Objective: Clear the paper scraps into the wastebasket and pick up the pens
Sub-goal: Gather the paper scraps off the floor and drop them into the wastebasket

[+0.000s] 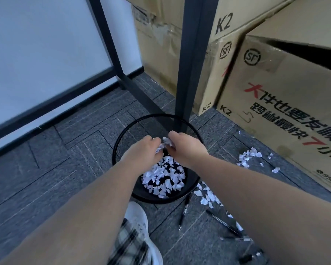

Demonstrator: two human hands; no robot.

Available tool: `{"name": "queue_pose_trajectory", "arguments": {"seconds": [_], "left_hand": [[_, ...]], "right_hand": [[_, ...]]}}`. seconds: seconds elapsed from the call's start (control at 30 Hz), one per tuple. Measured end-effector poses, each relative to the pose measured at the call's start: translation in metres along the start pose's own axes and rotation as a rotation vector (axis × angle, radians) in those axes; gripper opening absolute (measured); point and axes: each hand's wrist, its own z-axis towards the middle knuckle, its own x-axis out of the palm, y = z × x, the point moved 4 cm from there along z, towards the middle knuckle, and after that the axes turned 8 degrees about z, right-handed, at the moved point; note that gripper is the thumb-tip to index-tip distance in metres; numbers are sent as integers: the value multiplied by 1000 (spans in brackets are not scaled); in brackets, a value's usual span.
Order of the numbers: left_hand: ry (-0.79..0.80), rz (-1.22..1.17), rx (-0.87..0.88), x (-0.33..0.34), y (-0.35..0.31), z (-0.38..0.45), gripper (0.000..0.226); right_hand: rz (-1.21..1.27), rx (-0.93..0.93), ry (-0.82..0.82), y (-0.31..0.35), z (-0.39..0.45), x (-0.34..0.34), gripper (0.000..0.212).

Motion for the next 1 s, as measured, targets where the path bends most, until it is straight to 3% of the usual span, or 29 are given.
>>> {"name": "queue_pose_trajectory", "arguments": {"seconds": [0.13, 0.23, 0.37, 0.53, 0.77, 1.0], "left_hand": [[68, -9, -16, 11, 7, 1, 37], [183, 95, -49, 19, 12, -1, 65], [246, 268, -51, 18, 13, -5, 81], [282, 316, -64, 12, 14, -8, 84], [166, 317, -30, -12, -5, -3, 82], [83, 337, 75, -38, -66, 7, 80]], "right_hand": [[-102, -4, -13, -4, 3, 3, 18], [-165, 12, 14, -9, 5, 4, 32], [-227, -17, 56, -15, 6, 6, 60], [-265, -48, 108, -16, 2, 6, 70], [-249, -50, -1, -19, -15, -23, 67], [-254, 34, -112, -54, -60, -65, 67]]}}
